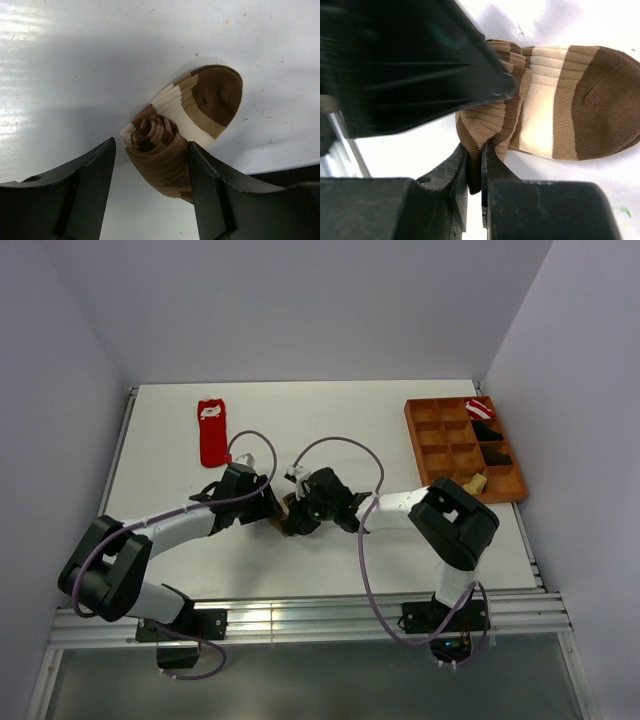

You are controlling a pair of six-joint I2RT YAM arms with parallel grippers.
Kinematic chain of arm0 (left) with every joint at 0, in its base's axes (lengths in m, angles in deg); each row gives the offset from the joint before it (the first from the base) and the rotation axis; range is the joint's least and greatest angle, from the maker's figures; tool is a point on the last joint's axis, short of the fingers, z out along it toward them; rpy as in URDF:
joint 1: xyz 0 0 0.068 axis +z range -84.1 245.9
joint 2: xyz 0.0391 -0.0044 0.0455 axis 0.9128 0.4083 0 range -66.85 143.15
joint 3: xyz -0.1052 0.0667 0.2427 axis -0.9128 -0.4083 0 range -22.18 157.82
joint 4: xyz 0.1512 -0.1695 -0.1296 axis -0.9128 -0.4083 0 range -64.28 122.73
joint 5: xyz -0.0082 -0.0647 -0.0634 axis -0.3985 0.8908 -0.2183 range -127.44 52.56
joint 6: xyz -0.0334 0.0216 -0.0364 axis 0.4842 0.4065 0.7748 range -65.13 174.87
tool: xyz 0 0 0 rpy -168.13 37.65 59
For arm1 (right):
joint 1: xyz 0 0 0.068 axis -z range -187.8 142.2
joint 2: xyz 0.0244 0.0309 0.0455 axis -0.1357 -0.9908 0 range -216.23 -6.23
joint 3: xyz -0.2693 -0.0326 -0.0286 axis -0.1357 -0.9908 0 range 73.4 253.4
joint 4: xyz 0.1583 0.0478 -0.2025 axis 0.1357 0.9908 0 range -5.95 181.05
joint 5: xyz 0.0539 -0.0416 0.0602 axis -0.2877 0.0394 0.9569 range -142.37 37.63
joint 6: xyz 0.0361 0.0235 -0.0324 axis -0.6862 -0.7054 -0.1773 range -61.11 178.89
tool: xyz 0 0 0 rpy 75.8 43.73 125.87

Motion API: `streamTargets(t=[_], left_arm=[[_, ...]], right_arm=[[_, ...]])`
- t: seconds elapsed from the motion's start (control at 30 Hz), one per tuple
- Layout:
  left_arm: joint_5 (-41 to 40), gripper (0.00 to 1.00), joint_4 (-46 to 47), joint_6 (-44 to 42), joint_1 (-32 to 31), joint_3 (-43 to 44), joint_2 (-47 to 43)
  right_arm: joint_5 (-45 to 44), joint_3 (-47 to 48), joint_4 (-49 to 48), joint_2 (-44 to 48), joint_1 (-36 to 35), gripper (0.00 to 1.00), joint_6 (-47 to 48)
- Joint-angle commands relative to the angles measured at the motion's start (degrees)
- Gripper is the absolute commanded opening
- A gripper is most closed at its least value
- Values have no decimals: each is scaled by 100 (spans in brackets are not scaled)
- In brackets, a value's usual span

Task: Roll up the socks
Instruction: Roll the sock at the center of the board.

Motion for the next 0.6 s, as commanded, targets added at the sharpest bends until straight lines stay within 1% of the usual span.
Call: streamTargets(t=[0.0,0.1,0.13,0.23,0.33,0.47,0.57], left_arm=[[-66,64,272,467,48,-183,-449],[-250,65,272,722,66,-358,-695],[-234,66,463,784,75,-429,-757],[-207,66,649,1039,119,-736,-1055],[-330,67,834,1285,128,-1044,-1345],[-742,69,791,1540,215,-1317,-1610],[-709,69,1017,1716,312,-1449,-1671]], right_arm=[[924,55,49,-355,277,0,-236],[1162,222,172,-628,427,0,-236],[1363,274,199,-707,463,0,-245],[1663,433,252,-988,577,0,-263],[1760,529,304,-1067,638,0,-254],[1909,697,454,-1147,674,0,-210],[2006,784,533,-1199,683,0,-175]])
